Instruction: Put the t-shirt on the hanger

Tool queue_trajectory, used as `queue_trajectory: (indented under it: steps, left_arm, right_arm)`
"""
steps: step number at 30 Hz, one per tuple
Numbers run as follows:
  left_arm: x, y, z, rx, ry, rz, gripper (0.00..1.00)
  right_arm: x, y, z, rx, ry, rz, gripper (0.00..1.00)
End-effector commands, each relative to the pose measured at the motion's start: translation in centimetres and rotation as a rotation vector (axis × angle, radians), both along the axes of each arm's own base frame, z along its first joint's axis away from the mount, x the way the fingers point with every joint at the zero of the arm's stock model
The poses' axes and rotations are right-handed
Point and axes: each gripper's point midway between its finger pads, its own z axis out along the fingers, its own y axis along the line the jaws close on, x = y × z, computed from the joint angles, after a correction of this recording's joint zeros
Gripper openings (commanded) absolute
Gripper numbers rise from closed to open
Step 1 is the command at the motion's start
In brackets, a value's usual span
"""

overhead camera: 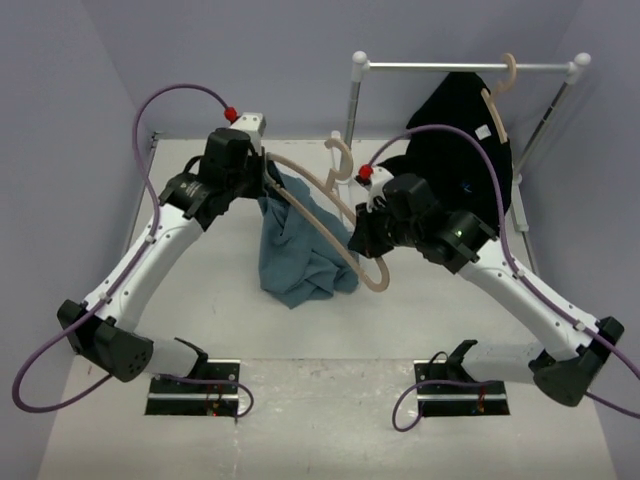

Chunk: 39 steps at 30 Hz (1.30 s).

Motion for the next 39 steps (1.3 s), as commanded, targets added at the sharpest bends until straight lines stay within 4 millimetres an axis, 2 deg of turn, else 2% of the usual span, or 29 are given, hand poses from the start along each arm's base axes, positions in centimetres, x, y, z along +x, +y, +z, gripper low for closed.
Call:
queue_trajectory:
  steps: [1,3,4,7,9,12,13,14,16,19,21,24,29,34,36,39]
  left_arm:
    - [-0.5,-0.1,8.8,-0.089,-0.21,-0.05,0.0]
    - [-0.2,1.0,12.8,-0.067,-0.282,-0.013,0.0]
    - [0.0,1.6,14.3,-0.051,-0.308,0.012,0.0]
    - [0.2,4.5,17.2,0.041,-0.333,0.13,0.0]
    - [0.3,5.6,17.1,0.078,-0.329,0.182,0.0]
    - [0.6,6.0,15.3,0.106,-0.283,0.206,0.0]
    - [0.8,5.5,13.7,0.114,-0.248,0.18,0.0]
    - [0.8,4.9,13.2,0.101,-0.241,0.149,0.0]
    - [0.6,3.3,11.9,0.075,-0.216,0.059,0.0]
    - [-0.5,0.1,10.5,0.004,-0.198,-0.136,0.0]
    - [-1.9,-2.1,10.0,-0.058,-0.182,-0.27,0.0]
    - [-3.6,-3.7,10.0,-0.11,-0.183,-0.389,0.0]
    - [-4.9,-3.1,10.3,-0.122,-0.19,-0.386,0.0]
    - [-3.4,0.3,10.0,-0.04,-0.185,-0.171,0.0]
    - [-3.3,0.1,10.3,-0.039,-0.186,-0.18,0.0]
    - [-3.2,-1.2,10.4,-0.07,-0.179,-0.235,0.0]
  right_arm:
    - [1.2,5.9,5.2,0.103,-0.08,0.117,0.0]
    - [0.1,7.9,6.0,0.165,-0.062,0.209,0.0]
    - [-0.3,8.3,6.4,0.189,-0.06,0.232,0.0]
    - [-0.7,7.8,6.8,0.209,-0.078,0.222,0.0]
    - [-1.9,6.7,7.4,0.227,-0.095,0.236,0.0]
    - [-3.8,5.1,6.9,0.232,-0.101,0.269,0.0]
    - [-4.8,4.7,5.4,0.221,-0.068,0.298,0.0]
    - [-6.4,4.2,5.0,0.239,-0.058,0.354,0.0]
    - [-8.0,3.9,5.0,0.269,-0.054,0.425,0.0]
    - [-8.8,3.7,4.3,0.266,-0.061,0.476,0.0]
    - [-8.0,3.7,3.4,0.237,-0.067,0.453,0.0]
    - [-5.7,3.6,2.4,0.208,-0.089,0.369,0.0]
    - [-1.3,2.6,1.4,0.148,-0.125,0.153,0.0]
    - [0.1,2.9,1.7,0.154,-0.146,0.093,0.0]
    - [0.4,3.4,2.4,0.175,-0.16,0.1,0.0]
    - [1.1,4.5,2.9,0.194,-0.155,0.108,0.0]
